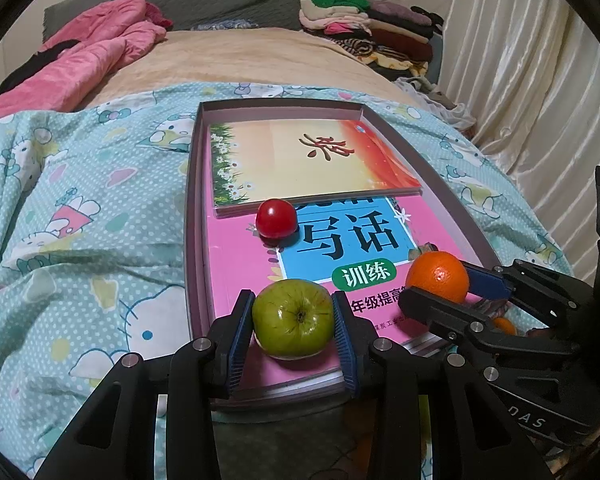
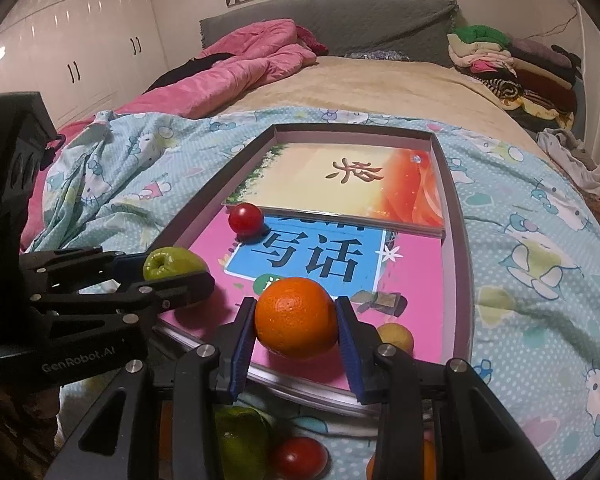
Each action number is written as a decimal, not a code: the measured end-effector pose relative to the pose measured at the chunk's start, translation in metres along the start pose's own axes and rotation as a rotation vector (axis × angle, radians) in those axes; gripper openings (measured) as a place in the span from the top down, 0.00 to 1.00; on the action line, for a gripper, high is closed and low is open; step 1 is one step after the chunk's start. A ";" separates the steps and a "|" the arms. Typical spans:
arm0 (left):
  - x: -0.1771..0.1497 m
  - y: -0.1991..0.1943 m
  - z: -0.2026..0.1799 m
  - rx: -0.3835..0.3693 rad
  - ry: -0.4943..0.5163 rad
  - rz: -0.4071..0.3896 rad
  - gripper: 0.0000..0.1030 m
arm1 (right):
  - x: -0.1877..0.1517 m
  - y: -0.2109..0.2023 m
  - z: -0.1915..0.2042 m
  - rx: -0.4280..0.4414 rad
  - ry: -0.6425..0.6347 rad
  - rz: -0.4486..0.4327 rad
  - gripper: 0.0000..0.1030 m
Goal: Organize fruits
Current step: 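Carry the green apple and orange with both grippers over the workbook, then lower and open both grippers to release the apple and orange on the workbook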
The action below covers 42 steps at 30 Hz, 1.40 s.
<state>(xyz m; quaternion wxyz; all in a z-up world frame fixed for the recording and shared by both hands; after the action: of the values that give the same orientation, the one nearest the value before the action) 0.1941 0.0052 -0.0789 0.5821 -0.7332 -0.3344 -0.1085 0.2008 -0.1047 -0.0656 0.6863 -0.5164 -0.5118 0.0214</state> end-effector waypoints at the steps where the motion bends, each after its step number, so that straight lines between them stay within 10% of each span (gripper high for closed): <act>1: 0.000 0.000 0.000 0.000 0.001 -0.001 0.61 | 0.000 0.001 0.000 -0.002 0.001 0.001 0.62; 42: 0.001 -0.008 -0.002 -0.023 -0.005 -0.022 0.58 | 0.001 -0.013 -0.005 -0.004 0.024 -0.036 0.53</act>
<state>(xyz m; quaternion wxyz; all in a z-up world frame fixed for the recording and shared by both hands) 0.1907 0.0049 -0.0716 0.5715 -0.7365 -0.3426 -0.1169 0.1989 -0.1138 -0.0555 0.6917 -0.5085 -0.5127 0.0018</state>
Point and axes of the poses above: each gripper's, at about its wrist camera, not at the fingertips, and y roughly the way its jaws point, z to its left, x to its top, the point moved 6 cm from there along y, roughly the way its jaws point, and after that the axes turned 14 degrees about -y, right-handed, at the moved point
